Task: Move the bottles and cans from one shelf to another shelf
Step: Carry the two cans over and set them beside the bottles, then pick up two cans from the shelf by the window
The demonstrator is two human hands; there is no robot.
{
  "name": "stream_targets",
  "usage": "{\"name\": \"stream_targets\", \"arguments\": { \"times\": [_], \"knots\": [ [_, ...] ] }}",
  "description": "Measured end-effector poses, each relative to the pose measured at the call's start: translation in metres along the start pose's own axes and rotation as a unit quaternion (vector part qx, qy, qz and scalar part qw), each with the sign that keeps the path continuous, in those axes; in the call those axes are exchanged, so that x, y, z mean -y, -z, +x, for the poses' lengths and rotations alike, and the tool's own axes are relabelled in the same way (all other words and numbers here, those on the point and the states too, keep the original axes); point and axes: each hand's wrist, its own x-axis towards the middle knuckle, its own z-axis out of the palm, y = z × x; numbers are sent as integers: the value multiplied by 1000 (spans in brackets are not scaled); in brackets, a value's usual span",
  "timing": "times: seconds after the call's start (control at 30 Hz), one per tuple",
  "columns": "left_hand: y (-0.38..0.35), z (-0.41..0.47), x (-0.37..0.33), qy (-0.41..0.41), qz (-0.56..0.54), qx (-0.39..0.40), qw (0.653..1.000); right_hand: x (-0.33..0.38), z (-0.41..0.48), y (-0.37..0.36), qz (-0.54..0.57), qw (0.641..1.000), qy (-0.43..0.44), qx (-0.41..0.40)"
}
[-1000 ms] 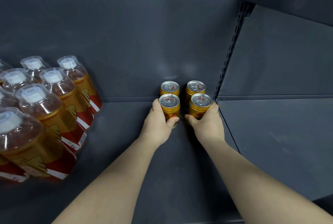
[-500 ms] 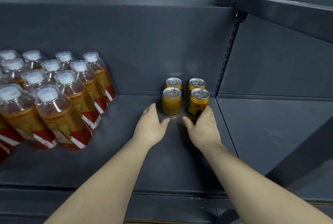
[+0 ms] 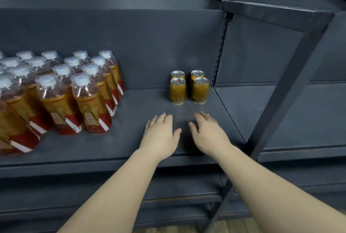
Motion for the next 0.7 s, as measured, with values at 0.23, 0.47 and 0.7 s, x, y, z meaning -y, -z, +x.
{"name": "stream_targets", "arguments": {
  "times": [0.23, 0.47, 0.7],
  "knots": [
    [0, -70, 6, -29, 11, 30, 999, 18, -75, -8, -30, 999, -5, 18],
    [-6, -102, -30, -89, 6, 31, 996, 2, -134, 8, -38, 998, -42, 2],
    [-34, -114, -104, -169, 10, 54, 984, -64, -185, 41, -32, 991, -125, -28]
  ]
}}
